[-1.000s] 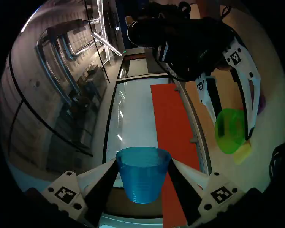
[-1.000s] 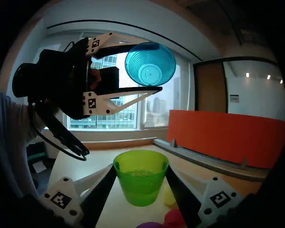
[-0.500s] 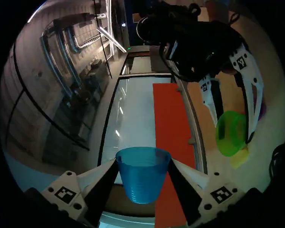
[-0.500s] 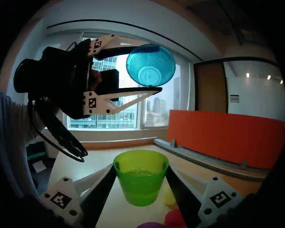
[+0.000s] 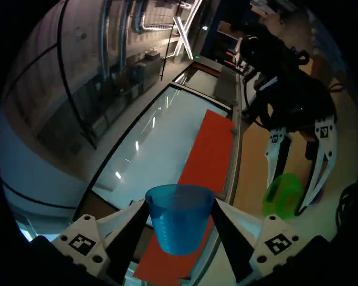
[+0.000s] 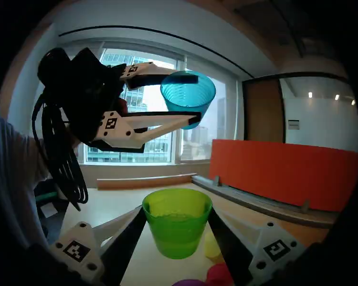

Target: Pour water

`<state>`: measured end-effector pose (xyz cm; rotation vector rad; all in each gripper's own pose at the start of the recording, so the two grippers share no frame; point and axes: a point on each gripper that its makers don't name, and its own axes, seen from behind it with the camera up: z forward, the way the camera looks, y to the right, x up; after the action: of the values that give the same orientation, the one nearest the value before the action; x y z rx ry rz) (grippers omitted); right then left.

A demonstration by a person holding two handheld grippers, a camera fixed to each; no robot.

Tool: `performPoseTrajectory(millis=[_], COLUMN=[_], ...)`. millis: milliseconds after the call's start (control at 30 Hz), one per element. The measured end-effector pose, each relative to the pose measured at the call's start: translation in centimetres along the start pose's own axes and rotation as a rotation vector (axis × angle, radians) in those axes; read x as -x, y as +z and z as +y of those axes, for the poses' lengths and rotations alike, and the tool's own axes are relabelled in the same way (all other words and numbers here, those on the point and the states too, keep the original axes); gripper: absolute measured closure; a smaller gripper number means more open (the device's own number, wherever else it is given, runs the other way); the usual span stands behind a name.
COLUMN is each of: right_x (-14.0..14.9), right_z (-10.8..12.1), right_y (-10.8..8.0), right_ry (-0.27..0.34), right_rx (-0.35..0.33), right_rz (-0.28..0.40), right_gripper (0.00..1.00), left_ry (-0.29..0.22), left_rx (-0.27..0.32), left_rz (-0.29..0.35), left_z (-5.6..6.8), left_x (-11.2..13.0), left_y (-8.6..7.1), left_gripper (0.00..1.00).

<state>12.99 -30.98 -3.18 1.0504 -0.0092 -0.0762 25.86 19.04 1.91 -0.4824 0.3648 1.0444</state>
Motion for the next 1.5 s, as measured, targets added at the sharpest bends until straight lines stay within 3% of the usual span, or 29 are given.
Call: performPoseTrajectory(millis=[433, 767, 1100, 1333, 1500], right_x=[-0.2, -0.5, -0.7, -0.9, -1.0], right_z=[0.2, 0.4, 0.8, 0.7, 0.7], right_y=[-0.2, -0.3, -0.4, -0.2, -0.3], right_ry=[-0.004, 0.002, 0.004, 0.001, 0.014], right_rx=[0.007, 0.01, 0.018, 0.018, 0.02], right_rz=[0.003, 0.008, 0.009, 0.004, 0.005], right_gripper=[0.1, 0.1, 0.1, 0.1, 0.1], left_ry=[-0.496, -0.776, -0.973, -1.001, -1.026], left_rx=[-0.013, -0.007, 0.021, 0.031, 0.053], left_rz=[-0.016, -0.016, -0.002, 0.005, -0.004], left_z=[-1.8, -2.5, -2.4, -2.2, -1.3], left_x=[2.1, 3.2, 3.8, 4.1, 4.5], left_y=[-0.1, 0.0, 0.7, 0.7, 0.5], left_gripper=[0.13, 0.13, 0.13, 0.12, 0.12])
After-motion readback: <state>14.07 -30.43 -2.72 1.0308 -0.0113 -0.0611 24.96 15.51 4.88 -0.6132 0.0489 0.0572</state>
